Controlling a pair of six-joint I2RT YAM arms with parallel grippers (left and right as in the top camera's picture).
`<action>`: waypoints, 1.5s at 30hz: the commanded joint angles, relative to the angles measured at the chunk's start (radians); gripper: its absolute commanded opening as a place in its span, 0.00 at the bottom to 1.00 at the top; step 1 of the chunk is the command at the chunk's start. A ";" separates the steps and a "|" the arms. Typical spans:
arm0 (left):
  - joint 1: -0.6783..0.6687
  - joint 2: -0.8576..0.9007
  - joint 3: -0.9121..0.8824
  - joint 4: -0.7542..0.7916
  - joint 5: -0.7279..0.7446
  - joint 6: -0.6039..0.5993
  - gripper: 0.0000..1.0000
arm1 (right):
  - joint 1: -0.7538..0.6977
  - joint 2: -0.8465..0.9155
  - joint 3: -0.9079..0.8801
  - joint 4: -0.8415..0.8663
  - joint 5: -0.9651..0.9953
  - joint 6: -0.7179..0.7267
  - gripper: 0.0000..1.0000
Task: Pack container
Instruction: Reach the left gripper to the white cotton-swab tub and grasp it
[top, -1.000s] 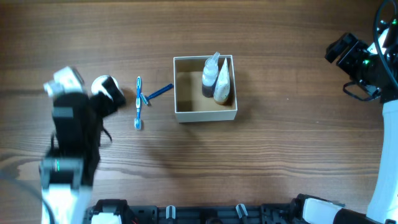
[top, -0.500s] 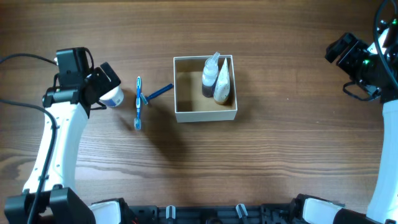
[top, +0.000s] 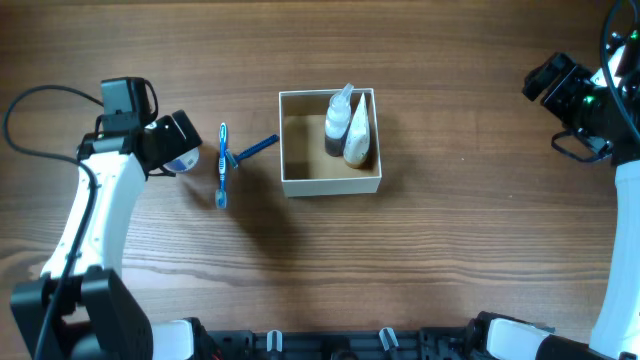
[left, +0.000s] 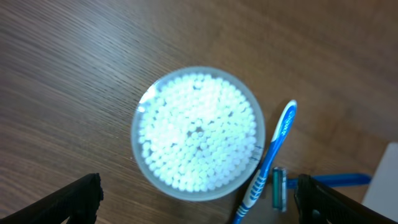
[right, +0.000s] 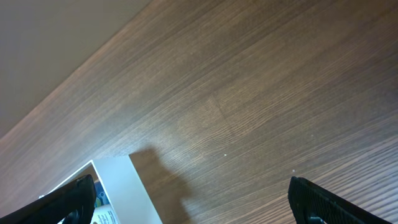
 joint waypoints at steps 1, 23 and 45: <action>0.003 0.037 0.014 0.005 0.033 0.076 1.00 | -0.002 0.006 0.008 0.000 -0.016 0.013 1.00; 0.004 0.136 0.026 0.156 0.026 0.192 0.95 | -0.002 0.006 0.008 0.000 -0.016 0.013 1.00; 0.004 0.204 0.026 0.179 0.026 0.192 0.95 | -0.002 0.006 0.008 0.000 -0.016 0.013 1.00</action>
